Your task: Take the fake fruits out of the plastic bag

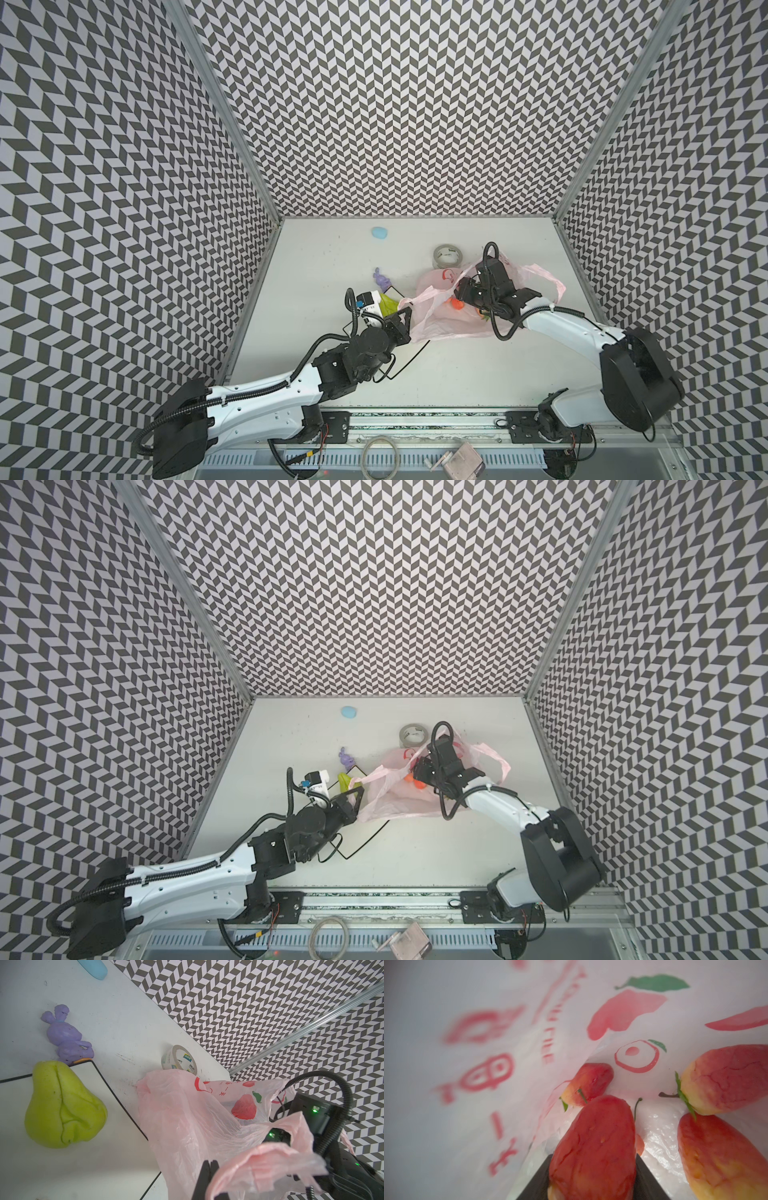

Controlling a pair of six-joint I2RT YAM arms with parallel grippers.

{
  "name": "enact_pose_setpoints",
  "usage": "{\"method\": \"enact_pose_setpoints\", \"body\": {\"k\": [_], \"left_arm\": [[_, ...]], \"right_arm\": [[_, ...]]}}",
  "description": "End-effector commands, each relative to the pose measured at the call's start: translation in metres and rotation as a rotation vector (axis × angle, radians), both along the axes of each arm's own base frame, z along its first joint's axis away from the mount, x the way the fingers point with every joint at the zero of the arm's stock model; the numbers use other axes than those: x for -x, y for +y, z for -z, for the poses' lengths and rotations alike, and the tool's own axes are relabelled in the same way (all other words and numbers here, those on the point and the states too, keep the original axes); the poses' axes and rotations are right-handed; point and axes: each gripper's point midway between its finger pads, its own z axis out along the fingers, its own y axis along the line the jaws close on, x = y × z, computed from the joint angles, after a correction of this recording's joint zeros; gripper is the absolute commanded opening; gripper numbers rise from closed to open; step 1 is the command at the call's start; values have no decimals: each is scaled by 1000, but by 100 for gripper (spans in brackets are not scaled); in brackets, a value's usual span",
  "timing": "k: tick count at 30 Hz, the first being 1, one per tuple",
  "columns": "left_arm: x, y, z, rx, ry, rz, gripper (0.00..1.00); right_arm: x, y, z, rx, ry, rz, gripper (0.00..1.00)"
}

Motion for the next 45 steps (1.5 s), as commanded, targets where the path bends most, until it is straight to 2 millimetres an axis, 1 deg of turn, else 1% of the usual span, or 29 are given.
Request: {"method": "enact_pose_setpoints", "body": {"k": [1,7,12,16,21,26,31,35,39,43,45], "left_arm": [[-9,1,-17,39,-36,-35,0],[-22,-4,-24,45,-53,-52,0],[-34,-12,-21,34,-43,-62,0],[-41,-13,-20,32,-39,-82,0],[-45,-16,-16,31,-30,-83,0],[-48,-20,-12,22,-24,-65,0],[-55,-33,-10,17,-27,-22,0],[-67,-49,-6,-1,-17,40,0],[-79,-66,-4,-14,-9,76,0],[-90,-78,-7,-30,-24,93,0],[-94,-86,-7,-37,-32,119,0]], "right_arm": [[16,6,-16,13,-40,-142,38],[44,9,-32,10,-36,-268,38],[65,10,-48,-1,-23,-344,38],[80,8,-66,-10,-8,-373,38],[94,5,-93,-41,-36,-386,39],[103,6,-125,-81,-129,-426,39],[112,17,-151,-146,-286,-518,39],[117,22,-161,-162,-368,-577,39],[125,30,-162,-192,-409,-656,39],[125,30,-169,-191,-461,-663,39],[124,29,-179,-209,-498,-646,39]]}}
